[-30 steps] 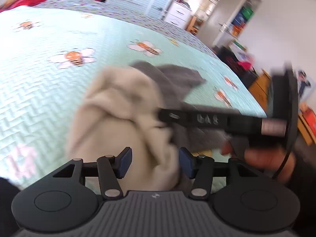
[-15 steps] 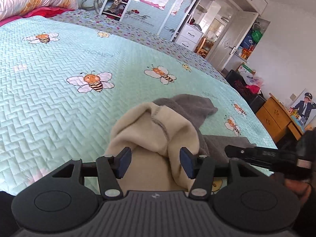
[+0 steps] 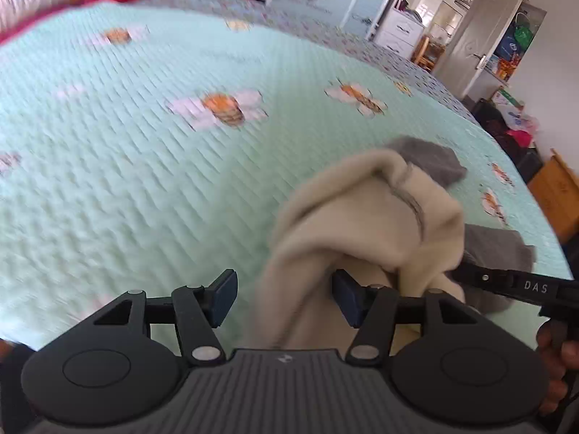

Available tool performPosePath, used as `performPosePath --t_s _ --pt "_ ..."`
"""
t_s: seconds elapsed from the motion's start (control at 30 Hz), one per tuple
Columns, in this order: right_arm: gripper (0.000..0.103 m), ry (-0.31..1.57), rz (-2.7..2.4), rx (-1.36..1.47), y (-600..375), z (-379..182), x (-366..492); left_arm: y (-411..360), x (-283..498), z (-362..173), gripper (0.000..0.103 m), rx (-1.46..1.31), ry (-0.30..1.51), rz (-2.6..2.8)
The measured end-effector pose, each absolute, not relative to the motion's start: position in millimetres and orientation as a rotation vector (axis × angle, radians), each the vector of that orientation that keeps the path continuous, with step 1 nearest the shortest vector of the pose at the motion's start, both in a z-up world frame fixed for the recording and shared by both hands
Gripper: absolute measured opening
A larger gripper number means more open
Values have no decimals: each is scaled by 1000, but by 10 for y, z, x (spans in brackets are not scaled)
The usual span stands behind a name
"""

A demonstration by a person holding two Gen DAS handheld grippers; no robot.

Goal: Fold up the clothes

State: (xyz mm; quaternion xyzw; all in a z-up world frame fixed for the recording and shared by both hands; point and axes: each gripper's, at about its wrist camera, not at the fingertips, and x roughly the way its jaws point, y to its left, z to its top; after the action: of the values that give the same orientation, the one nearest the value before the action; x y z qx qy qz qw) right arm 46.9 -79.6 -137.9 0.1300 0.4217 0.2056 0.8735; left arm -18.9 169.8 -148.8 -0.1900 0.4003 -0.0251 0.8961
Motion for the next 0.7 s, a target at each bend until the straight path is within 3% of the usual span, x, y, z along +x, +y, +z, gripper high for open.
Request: performPosePath --t_s 0.07,0.17,0.27,0.43,0.5,0.53,0.6,0.63,0.67,0.7 --pt "19 881 449 231 -679 -1396 413 1540 -99 -1472 59 -389 822 -99" --pt "15 843 447 160 -548 -1350 442 1437 129 -1278 31 -324 771 -129" --pt "13 760 397 231 -657 -1126 564 1557 454 -854 22 -281 675 -140" --pt "13 549 427 345 -878 -491 510 1393 544 175 22 -50 374 -214" --pt "13 487 455 351 -854 -370 405 1302 427 282 35 23 307 -220" --pt "13 493 483 352 -827 -424 390 1278 377 237 38 44 302 -214" --pt "15 542 537 338 -743 -609 383 1323 378 -139 59 50 404 -168" --pt "21 606 544 319 -673 -775 402 1408 426 -439 61 25 507 -130" --pt "22 688 544 296 -597 -955 432 1527 480 -750 57 -35 629 -87" --pt "23 787 544 274 -528 -1163 464 1677 453 -1019 41 -132 726 -32"
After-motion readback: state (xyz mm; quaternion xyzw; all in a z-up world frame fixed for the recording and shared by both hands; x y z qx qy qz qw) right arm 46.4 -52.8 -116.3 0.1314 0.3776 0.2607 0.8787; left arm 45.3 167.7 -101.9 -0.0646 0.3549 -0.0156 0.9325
